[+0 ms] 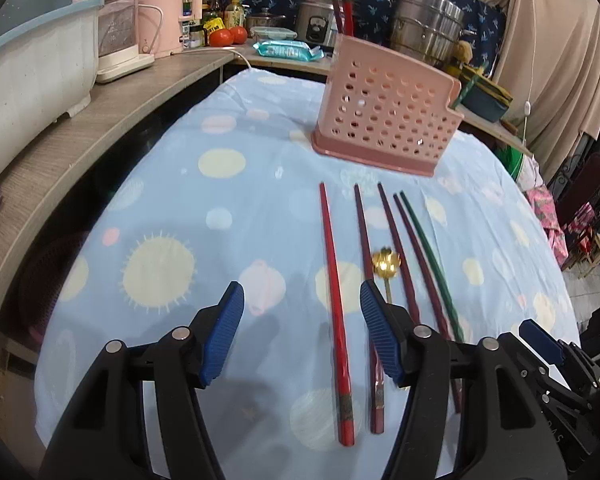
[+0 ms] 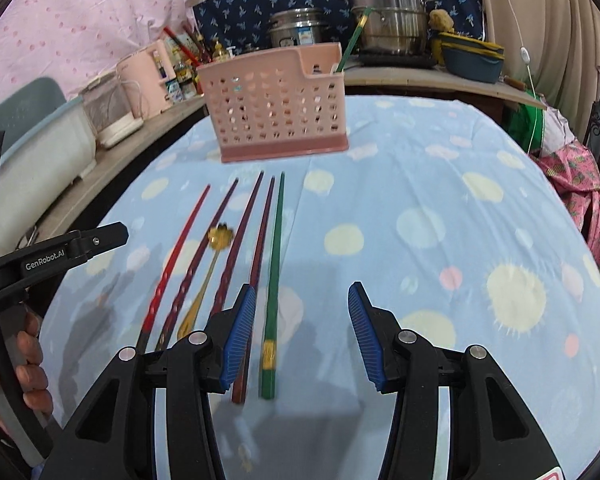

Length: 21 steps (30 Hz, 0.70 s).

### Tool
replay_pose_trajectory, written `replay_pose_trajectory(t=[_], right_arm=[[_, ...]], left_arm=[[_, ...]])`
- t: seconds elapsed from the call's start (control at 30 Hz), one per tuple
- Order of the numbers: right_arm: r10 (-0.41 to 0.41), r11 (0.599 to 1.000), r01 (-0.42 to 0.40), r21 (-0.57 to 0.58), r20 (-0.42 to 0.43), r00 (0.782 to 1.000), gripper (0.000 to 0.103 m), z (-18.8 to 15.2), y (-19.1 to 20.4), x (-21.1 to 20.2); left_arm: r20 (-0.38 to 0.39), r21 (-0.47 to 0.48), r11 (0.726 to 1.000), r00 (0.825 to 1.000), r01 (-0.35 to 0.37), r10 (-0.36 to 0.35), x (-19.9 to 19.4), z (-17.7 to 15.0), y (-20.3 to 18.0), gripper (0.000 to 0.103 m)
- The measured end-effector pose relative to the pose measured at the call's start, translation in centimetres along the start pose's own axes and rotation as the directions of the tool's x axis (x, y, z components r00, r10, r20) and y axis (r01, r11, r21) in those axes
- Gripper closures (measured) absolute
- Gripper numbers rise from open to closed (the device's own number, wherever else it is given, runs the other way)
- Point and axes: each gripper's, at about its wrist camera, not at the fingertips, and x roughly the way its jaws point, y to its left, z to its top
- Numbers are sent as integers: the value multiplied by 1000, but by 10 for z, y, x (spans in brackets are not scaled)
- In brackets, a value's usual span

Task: Organize utensils
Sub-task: 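Move both tools back down to the remaining chopsticks on the cloth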

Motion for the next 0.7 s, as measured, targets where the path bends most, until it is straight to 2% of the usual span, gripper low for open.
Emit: replay_pose_trajectory(t=[0.13, 0.33, 0.47, 0.7], right_arm=[[1, 1000, -1, -3, -24, 1000, 58, -12, 4, 3], [1, 1000, 0, 10, -55, 999, 66, -24, 5, 9], [8, 1000, -6, 22, -74, 997, 74, -30, 5, 13], [10, 1000, -8, 18, -80, 997, 81, -31, 8, 14]], left_arm=[[-31, 8, 1000, 1000, 2, -1, 5, -15, -1, 46], [-66, 12, 1000, 998, 9, -8, 10, -33, -3, 46], [-77, 15, 1000, 997, 15, -14, 10, -39, -5, 46], [-81, 31, 999, 997, 22, -20, 11, -46, -9, 46]])
